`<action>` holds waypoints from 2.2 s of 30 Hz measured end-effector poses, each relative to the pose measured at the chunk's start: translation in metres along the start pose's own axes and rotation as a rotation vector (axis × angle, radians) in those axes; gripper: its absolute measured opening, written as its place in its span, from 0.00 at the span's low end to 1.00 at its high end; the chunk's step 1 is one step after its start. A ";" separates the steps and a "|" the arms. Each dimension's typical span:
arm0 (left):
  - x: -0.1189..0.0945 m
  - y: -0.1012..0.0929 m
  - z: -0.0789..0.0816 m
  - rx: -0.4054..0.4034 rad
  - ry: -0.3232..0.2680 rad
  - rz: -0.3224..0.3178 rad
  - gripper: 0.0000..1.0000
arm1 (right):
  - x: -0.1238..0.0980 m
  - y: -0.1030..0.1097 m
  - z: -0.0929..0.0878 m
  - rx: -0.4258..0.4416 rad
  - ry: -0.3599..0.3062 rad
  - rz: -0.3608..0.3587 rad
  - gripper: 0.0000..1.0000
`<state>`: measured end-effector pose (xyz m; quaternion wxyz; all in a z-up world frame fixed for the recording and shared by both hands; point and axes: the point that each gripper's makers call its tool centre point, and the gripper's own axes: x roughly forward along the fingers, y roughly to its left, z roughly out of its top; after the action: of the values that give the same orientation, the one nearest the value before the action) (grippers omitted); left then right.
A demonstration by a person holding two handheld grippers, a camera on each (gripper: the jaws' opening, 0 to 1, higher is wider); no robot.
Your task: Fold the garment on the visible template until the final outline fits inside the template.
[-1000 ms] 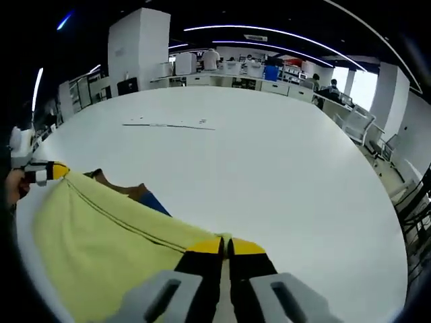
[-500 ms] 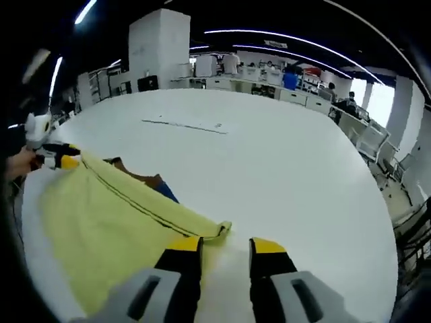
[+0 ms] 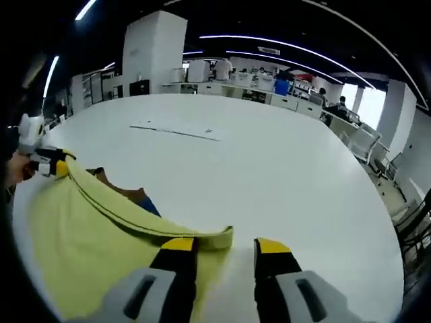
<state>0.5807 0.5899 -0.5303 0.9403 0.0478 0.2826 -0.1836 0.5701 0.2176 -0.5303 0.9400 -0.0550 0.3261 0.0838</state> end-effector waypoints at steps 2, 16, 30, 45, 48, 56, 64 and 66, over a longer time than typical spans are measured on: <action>0.001 0.001 0.002 -0.002 -0.003 0.015 0.32 | 0.002 -0.006 0.002 0.048 -0.008 -0.029 0.30; -0.024 0.009 0.021 -0.117 -0.069 0.054 0.56 | -0.014 0.002 0.008 0.090 0.003 0.005 0.52; -0.083 -0.019 0.018 -0.044 -0.081 -0.059 0.76 | -0.070 0.032 0.001 0.043 0.048 0.152 0.81; -0.127 -0.042 -0.008 -0.015 -0.070 -0.183 0.85 | -0.118 0.059 -0.019 -0.038 0.045 0.227 0.82; -0.134 -0.054 -0.021 0.002 -0.041 -0.228 0.83 | -0.128 0.063 -0.026 -0.058 0.039 0.237 0.81; -0.140 -0.063 -0.045 0.020 -0.007 -0.270 0.70 | -0.144 0.062 -0.045 -0.074 0.038 0.259 0.77; -0.144 -0.065 -0.066 -0.042 0.055 -0.299 0.56 | -0.151 0.066 -0.076 -0.074 0.072 0.297 0.63; -0.144 -0.066 -0.068 -0.031 0.052 -0.298 0.53 | -0.151 0.068 -0.086 -0.060 0.083 0.307 0.57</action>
<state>0.4099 0.5872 -0.5067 0.8956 -0.0044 0.3136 -0.3155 0.3883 0.2522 -0.5063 0.8998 -0.0359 0.3666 0.2339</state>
